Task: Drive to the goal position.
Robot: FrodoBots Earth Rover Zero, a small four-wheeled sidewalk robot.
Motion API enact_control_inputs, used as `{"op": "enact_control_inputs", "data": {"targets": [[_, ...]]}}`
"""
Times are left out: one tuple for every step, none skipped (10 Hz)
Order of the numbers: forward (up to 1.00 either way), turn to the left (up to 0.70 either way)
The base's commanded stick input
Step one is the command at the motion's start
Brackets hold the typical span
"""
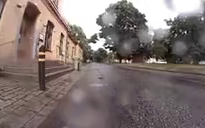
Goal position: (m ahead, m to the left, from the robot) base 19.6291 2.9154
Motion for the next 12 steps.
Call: {"op": "enact_control_inputs", "data": {"targets": [[0.85, 0.0], [0.85, 0.0], [0.85, 0.0], [0.85, 0.0], [0.85, 0.0], [0.85, 0.0], [0.85, 0.0], [0.85, 0.0], [0.85, 0.0], [0.85, 0.0], [0.85, 0.0], [0.85, 0.0]]}}
